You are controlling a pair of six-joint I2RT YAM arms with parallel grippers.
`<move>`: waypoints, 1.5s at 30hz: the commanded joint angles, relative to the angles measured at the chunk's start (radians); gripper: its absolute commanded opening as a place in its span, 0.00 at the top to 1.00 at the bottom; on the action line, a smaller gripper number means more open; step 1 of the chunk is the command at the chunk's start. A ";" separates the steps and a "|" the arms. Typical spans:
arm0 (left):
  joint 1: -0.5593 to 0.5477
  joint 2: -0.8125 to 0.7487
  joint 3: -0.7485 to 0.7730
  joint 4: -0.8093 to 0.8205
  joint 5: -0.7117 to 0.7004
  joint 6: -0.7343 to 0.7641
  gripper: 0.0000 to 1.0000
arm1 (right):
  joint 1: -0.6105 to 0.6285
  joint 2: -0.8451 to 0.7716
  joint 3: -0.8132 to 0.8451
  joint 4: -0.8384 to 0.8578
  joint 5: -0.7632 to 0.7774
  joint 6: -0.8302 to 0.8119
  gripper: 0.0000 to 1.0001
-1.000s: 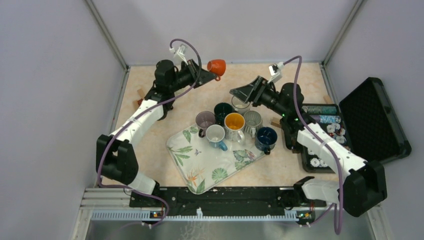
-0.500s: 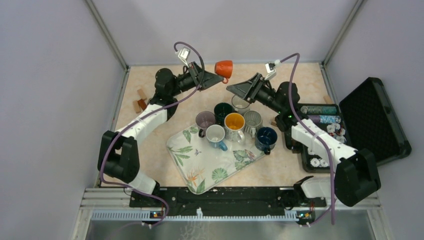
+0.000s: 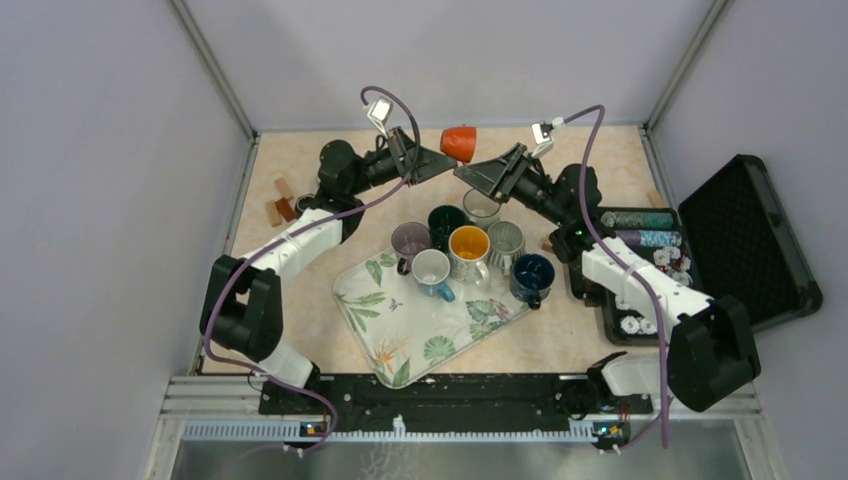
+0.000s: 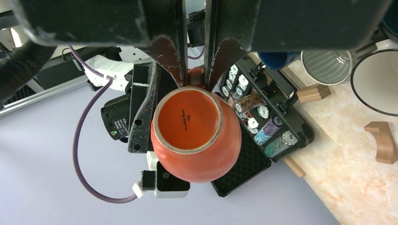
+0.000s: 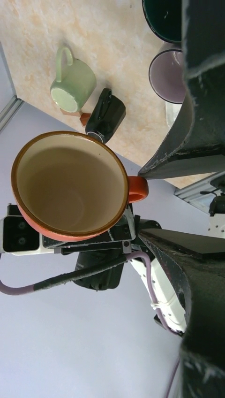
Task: Turn the mug right side up
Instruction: Turn over the cup at the center of the board.
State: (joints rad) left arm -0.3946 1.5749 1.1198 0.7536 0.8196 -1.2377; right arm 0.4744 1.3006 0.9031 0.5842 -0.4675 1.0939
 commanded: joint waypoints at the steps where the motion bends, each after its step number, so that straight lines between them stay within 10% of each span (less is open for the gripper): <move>1: -0.007 0.005 -0.004 0.124 0.008 -0.028 1.00 | -0.007 0.004 0.002 0.086 -0.003 0.026 0.58; 27: -0.010 0.032 -0.048 0.272 0.022 -0.143 1.00 | -0.014 0.030 -0.013 0.147 0.001 0.076 0.76; 36: -0.010 0.038 -0.044 0.255 0.035 -0.119 1.00 | -0.015 0.019 0.001 0.093 0.013 0.034 1.00; 45: -0.010 0.024 -0.026 0.103 0.013 0.002 0.53 | -0.014 -0.016 0.018 -0.012 0.050 -0.054 1.00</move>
State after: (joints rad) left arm -0.4004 1.6131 1.0748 0.9031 0.8268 -1.3247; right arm 0.4660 1.3281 0.8898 0.5934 -0.4534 1.1107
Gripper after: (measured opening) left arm 0.407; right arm 0.126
